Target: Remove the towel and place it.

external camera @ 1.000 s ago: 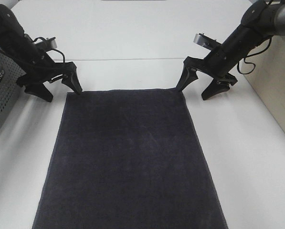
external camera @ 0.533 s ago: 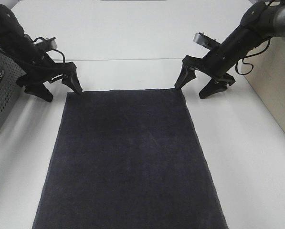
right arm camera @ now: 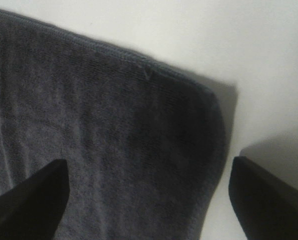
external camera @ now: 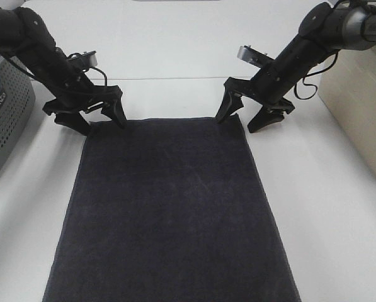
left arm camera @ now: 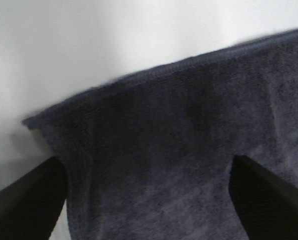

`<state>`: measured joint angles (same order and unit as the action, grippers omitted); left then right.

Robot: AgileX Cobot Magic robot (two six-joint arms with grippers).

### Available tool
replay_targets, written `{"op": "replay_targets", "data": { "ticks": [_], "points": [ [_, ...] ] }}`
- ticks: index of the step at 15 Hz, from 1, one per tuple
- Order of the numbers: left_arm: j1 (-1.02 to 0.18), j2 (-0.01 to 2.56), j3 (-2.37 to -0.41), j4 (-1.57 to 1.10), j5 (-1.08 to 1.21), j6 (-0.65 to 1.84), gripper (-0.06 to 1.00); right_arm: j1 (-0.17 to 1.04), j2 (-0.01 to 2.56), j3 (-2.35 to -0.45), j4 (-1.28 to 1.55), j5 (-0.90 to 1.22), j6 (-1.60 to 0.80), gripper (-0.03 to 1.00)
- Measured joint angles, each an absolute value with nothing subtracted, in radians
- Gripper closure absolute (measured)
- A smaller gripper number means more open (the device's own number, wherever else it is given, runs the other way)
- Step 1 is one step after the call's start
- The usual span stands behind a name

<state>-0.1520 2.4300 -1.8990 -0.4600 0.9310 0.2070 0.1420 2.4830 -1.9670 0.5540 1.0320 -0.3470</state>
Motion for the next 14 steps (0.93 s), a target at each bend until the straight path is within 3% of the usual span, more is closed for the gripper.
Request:
{"op": "replay_targets", "data": {
  "ticks": [5,9,14],
  "points": [
    [-0.186,2.432,-1.899,-0.47,0.913,0.188,0.13,0.185,2.483,-1.967,0.541,1.004,-0.344,0.14],
    [-0.186,2.435,-1.899,-0.468,0.913,0.187,0.22,0.192,2.487,-1.967,0.518,0.971,-0.319,0.24],
    [-0.186,2.436,-1.899,-0.468,0.914,0.184,0.24,0.192,2.491,-1.967,0.506,0.88,-0.319,0.3]
  ]
}}
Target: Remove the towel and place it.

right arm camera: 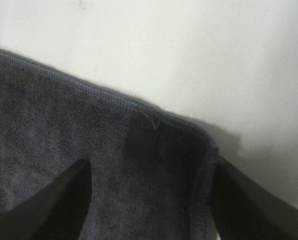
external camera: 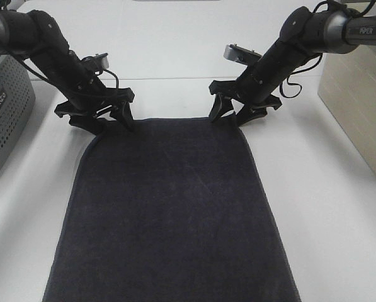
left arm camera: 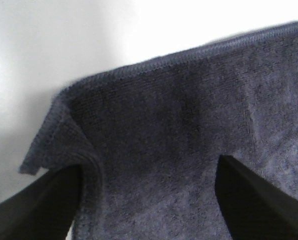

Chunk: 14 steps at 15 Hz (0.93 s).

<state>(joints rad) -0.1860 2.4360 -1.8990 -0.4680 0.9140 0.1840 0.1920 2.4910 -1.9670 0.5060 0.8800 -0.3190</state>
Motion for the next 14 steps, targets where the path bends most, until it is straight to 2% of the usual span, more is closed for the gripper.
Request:
{"op": "replay_targets", "data": {
  "ticks": [4,6,7,8,9,10,11,12,14],
  "points": [
    [-0.186,2.436,-1.899,-0.468,0.914,0.184,0.24,0.193,2.5,-1.973,0.497,0.884,-0.319,0.32],
    [-0.186,2.437,-1.899,-0.468,0.914,0.184,0.28,0.192,2.502,-1.973,0.48,0.883,-0.319,0.44],
    [-0.186,2.439,-1.899,-0.466,0.913,0.184,0.36,0.192,2.503,-1.973,0.466,0.879,-0.319,0.55],
    [-0.186,2.442,-1.899,-0.447,0.906,0.184,0.6,0.192,2.507,-1.973,0.449,0.873,-0.319,0.75],
    [-0.186,2.442,-1.899,-0.442,0.903,0.185,0.67,0.192,2.509,-1.973,0.444,0.872,-0.319,0.8],
    [-0.186,2.443,-1.899,-0.437,0.892,0.185,0.78,0.192,2.51,-1.973,0.442,0.868,-0.319,0.89],
    [-0.186,2.444,-1.899,-0.436,0.886,0.192,0.88,0.192,2.51,-1.973,0.441,0.868,-0.319,0.95],
    [-0.186,2.445,-1.899,-0.435,0.885,0.206,0.93,0.192,2.51,-1.973,0.44,0.867,-0.319,0.95],
    [-0.186,2.446,-1.899,-0.433,0.884,0.227,0.93,0.192,2.51,-1.973,0.44,0.867,-0.319,0.95]
  ]
}}
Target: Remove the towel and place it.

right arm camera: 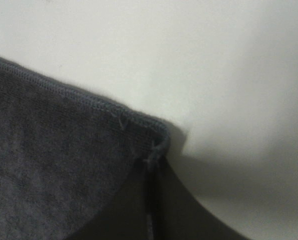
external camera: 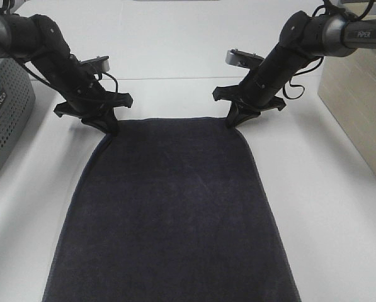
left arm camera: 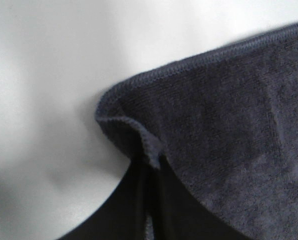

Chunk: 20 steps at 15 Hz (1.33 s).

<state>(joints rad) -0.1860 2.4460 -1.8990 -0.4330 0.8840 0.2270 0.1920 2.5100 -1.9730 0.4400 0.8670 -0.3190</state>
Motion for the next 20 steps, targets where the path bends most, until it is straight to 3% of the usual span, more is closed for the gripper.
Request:
{"op": "replay_targets", "data": {
  "ticks": [7,12,20],
  "points": [
    [-0.186,2.448,-1.969,-0.433,0.796,0.273,0.94,0.193,2.49,-1.963,0.385,0.711,-0.318,0.95],
    [-0.186,2.448,-1.985,-0.441,0.615,0.316,0.94,0.192,2.464,-1.967,0.381,0.524,-0.319,0.95],
    [-0.186,2.448,-1.985,-0.497,0.422,0.444,0.94,0.192,2.462,-2.072,0.381,0.423,-0.32,0.95]
  ]
}}
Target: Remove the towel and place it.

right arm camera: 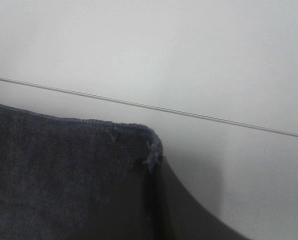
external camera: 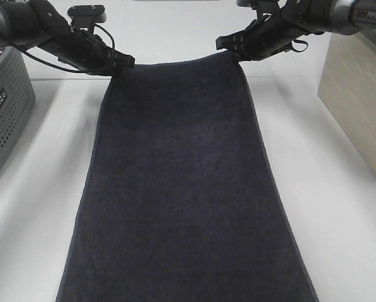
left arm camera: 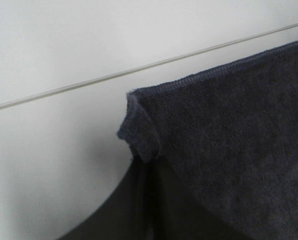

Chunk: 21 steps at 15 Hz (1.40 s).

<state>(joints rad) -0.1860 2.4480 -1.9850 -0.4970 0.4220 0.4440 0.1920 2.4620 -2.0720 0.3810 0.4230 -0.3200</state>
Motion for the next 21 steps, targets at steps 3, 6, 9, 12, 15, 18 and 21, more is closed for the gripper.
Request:
{"op": "replay_targets", "data": {
  "ticks": [3,6,9,12,15,18,21],
  "points": [
    [-0.186,2.448,-1.985,-0.522,0.369,0.504,0.94,0.192,2.462,-2.072,0.381,0.403,-0.32,0.95],
    [-0.186,2.448,-1.985,-0.53,0.337,0.539,0.94,0.192,2.462,-2.072,0.381,0.382,-0.32,0.95],
    [-0.186,2.448,-1.986,-0.53,0.29,0.546,0.94,0.192,2.462,-2.072,0.381,0.356,-0.32,0.95],
    [-0.186,2.448,-1.986,-0.53,0.252,0.546,0.94,0.192,2.462,-2.077,0.382,0.333,-0.32,0.95],
    [-0.186,2.448,-1.986,-0.531,0.219,0.546,0.94,0.192,2.462,-2.079,0.386,0.299,-0.32,0.95],
    [-0.192,2.449,-1.986,-0.53,0.173,0.546,0.94,0.192,2.462,-2.079,0.39,0.271,-0.32,0.95],
    [-0.213,2.449,-1.986,-0.529,0.141,0.574,0.94,0.192,2.462,-2.079,0.397,0.256,-0.32,0.95]
  ]
}}
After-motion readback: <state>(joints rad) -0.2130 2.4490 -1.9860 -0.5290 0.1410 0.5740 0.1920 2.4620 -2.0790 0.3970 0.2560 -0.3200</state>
